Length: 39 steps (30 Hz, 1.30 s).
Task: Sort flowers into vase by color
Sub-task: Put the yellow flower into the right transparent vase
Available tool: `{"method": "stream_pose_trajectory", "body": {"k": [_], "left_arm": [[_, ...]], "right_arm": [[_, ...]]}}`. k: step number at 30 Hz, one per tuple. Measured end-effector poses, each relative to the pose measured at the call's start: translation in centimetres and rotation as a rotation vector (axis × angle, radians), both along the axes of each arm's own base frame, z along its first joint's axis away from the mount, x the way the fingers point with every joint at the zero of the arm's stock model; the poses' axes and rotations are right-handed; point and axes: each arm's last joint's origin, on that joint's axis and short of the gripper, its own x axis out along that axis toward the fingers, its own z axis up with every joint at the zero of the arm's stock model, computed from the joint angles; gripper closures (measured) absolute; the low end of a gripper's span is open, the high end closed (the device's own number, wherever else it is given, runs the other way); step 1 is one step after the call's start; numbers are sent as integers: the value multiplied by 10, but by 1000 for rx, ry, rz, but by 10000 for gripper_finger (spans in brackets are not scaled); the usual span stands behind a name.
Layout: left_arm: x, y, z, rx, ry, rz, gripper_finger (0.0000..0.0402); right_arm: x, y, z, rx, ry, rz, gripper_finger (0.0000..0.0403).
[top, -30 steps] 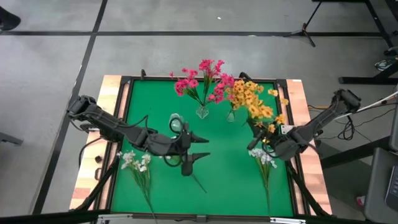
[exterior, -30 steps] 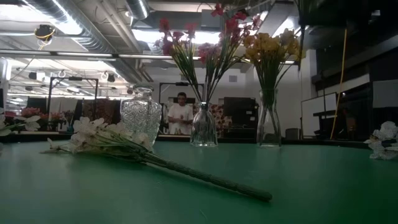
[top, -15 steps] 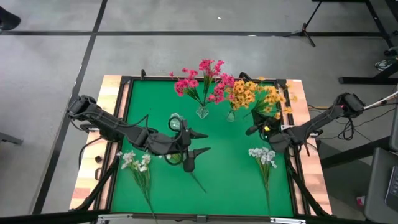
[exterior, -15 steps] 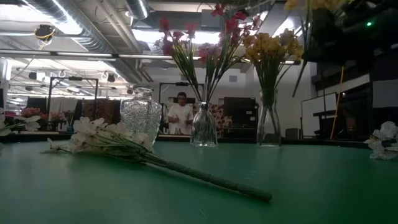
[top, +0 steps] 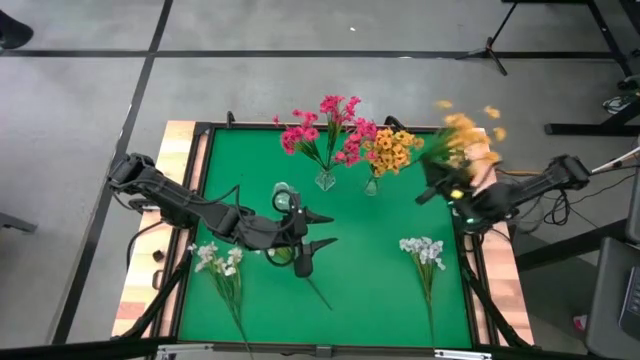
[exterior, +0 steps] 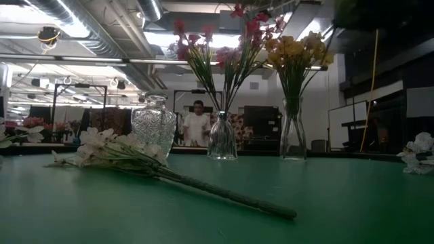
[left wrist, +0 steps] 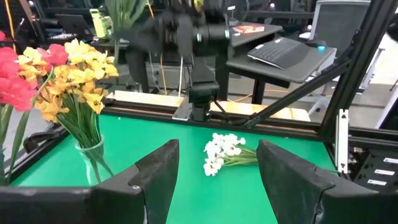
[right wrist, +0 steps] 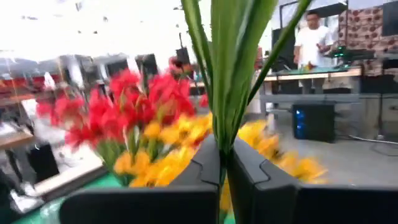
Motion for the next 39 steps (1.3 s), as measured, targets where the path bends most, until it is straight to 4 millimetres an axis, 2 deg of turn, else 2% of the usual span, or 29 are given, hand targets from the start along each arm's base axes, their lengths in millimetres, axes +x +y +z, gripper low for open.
{"method": "stream_pose_trajectory", "body": {"k": [3, 5, 8, 12, 14, 18, 21, 27, 31, 39], "left_arm": [[0, 0, -1, 6, 14, -1, 188], [0, 0, -2, 9, 22, -1, 188], [-1, 0, -3, 11, 28, -1, 188], [0, 0, -2, 8, 22, -1, 188], [0, 0, -2, 8, 21, 0, 188], [0, 0, -2, 8, 21, 0, 188], [0, 0, -2, 17, 23, -2, 188], [-4, -5, 0, 83, 31, -32, 188], [-12, -7, 9, 78, 10, -50, 188], [-31, -10, 28, 65, -23, -79, 188]], "right_arm": [[-23, -5, 8, -42, -35, 65, 396], [-36, -8, 6, -48, -62, 92, 396], [-49, -11, -8, -82, -125, 178, 396], [-54, -14, -37, -131, -236, 255, 396], [-53, -16, -46, -128, -268, 253, 396], [-45, -16, -48, -187, -239, 285, 396], [-44, -22, -48, -156, -261, 207, 396], [-29, -25, -58, -157, -126, 171, 396], [-18, -25, -56, -135, -75, 228, 396], [-12, -34, -57, -128, -101, 199, 396]]}}
